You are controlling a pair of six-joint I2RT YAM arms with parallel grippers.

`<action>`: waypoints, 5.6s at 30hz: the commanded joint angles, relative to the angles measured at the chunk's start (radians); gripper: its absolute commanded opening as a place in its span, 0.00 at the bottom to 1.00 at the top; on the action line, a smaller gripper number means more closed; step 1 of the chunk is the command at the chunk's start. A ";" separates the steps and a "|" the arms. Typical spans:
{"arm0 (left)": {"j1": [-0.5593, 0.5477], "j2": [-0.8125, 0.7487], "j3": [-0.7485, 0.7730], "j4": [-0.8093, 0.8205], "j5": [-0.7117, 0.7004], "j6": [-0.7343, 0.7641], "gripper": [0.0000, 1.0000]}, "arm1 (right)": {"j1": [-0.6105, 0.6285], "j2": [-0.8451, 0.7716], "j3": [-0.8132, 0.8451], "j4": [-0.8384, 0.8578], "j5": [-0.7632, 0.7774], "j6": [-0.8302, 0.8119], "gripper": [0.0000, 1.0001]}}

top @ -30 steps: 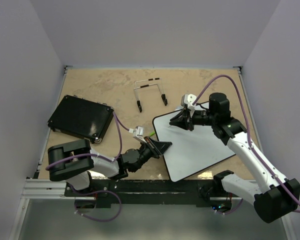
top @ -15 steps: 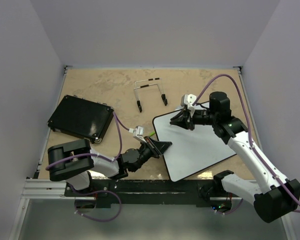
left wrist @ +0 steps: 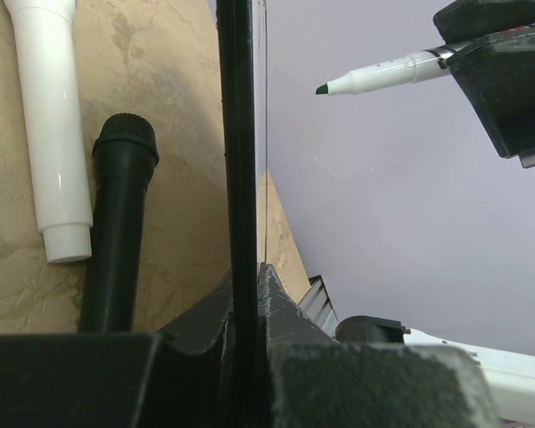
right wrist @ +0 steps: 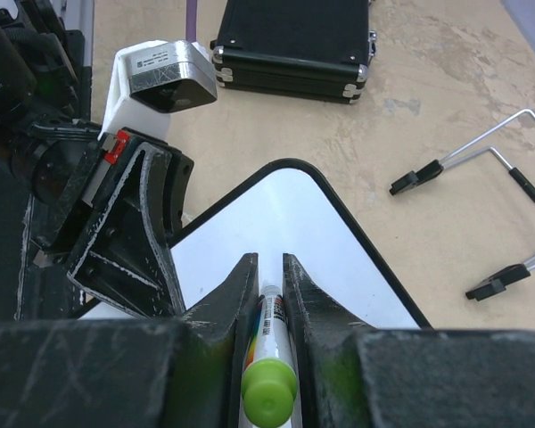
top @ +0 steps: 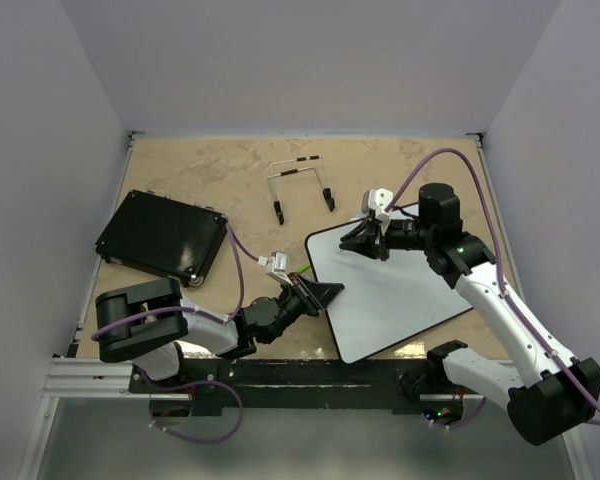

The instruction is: Write a sentence on the whiteboard

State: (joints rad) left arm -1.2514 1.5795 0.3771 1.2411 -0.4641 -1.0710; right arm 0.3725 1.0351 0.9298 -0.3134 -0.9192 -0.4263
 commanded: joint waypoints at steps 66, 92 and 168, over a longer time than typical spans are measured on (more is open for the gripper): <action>0.010 0.025 0.005 0.193 0.056 0.075 0.00 | -0.021 0.069 -0.042 0.186 0.033 0.181 0.00; 0.010 0.025 0.005 0.198 0.053 0.074 0.00 | -0.021 0.056 -0.039 0.077 0.020 0.093 0.00; 0.012 0.025 -0.004 0.212 0.059 0.082 0.00 | -0.030 0.025 0.004 0.031 0.121 0.061 0.00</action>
State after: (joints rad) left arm -1.2369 1.6081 0.3771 1.2694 -0.4339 -1.0763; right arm 0.3519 1.0733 0.9146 -0.3641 -0.8360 -0.4088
